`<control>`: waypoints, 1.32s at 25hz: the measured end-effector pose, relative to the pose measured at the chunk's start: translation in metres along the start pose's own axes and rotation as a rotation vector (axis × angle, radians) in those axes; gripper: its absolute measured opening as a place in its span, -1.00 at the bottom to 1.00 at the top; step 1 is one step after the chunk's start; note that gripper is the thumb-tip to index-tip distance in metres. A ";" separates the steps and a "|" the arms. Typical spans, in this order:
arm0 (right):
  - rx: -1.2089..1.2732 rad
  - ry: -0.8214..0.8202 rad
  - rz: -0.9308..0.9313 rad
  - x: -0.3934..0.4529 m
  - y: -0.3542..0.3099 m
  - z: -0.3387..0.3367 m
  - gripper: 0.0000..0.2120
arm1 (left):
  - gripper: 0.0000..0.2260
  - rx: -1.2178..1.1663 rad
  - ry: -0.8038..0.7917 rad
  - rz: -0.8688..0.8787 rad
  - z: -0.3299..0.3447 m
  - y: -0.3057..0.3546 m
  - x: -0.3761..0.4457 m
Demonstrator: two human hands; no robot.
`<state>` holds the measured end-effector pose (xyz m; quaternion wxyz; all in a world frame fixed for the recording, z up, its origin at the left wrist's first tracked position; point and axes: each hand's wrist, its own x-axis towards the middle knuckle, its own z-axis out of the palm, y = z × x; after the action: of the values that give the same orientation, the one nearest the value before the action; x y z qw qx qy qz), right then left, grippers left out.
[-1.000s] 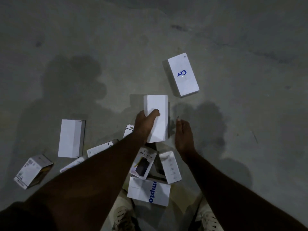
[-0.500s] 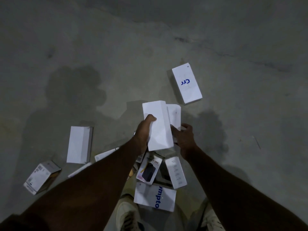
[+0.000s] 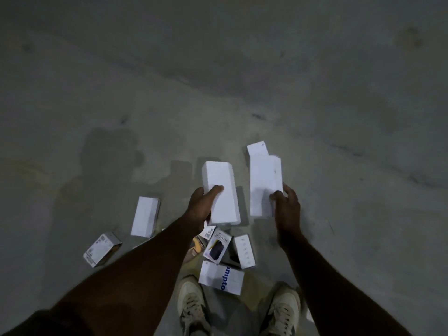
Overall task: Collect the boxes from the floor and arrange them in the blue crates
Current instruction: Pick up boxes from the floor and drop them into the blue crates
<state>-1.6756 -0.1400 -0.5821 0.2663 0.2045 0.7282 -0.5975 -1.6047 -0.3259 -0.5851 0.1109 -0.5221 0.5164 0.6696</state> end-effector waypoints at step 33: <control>-0.272 -0.936 -0.036 -0.444 -0.255 -0.003 -0.34 | -0.35 -0.564 0.114 0.348 -0.125 0.077 -0.526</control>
<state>-1.4889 -0.1798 -0.1067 0.5790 -0.1356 0.6052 -0.5292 -1.3580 -0.2553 -0.1030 -0.1831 -0.4730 0.3974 0.7648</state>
